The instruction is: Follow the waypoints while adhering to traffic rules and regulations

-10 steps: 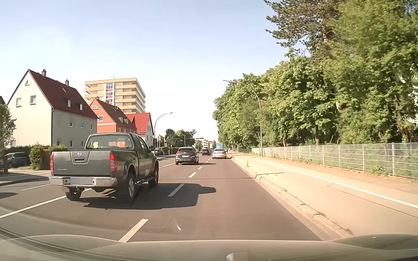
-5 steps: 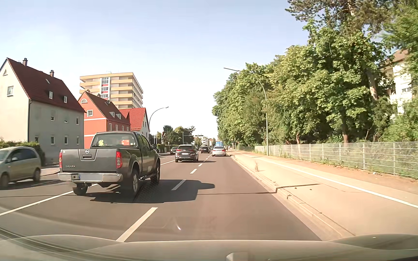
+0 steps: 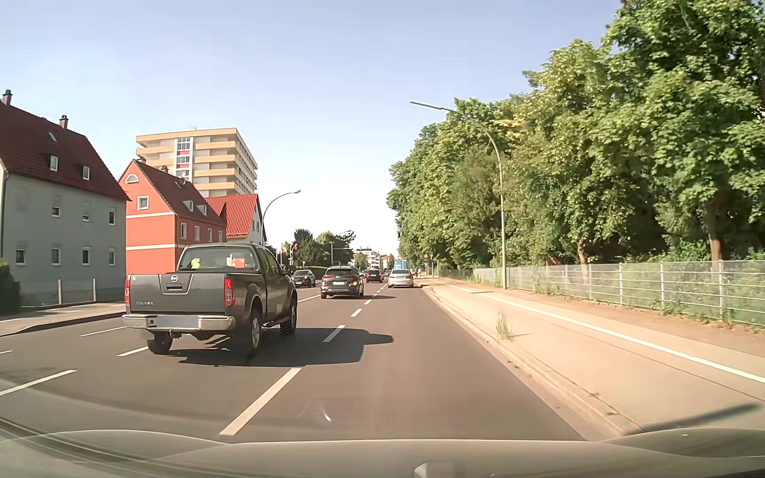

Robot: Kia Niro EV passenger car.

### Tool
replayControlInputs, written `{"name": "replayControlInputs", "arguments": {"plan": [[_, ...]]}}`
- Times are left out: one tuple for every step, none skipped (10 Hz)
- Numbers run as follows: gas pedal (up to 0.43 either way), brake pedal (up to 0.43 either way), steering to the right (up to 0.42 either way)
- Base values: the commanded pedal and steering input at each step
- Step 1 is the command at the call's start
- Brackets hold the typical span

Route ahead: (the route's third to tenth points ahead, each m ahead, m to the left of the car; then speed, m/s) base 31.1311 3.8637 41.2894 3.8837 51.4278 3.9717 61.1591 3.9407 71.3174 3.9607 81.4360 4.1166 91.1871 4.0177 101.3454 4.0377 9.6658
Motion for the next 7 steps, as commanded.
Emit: {"name": "replayControlInputs", "arguments": {"plan": [[0.0,0.0,-0.005],[0.0,0.0,-0.005],[0.0,0.0,-0.006],[0.0,0.0,-0.006],[0.0,0.0,-0.006],[0.0,0.0,-0.006],[0.0,0.0,-0.006]]}}
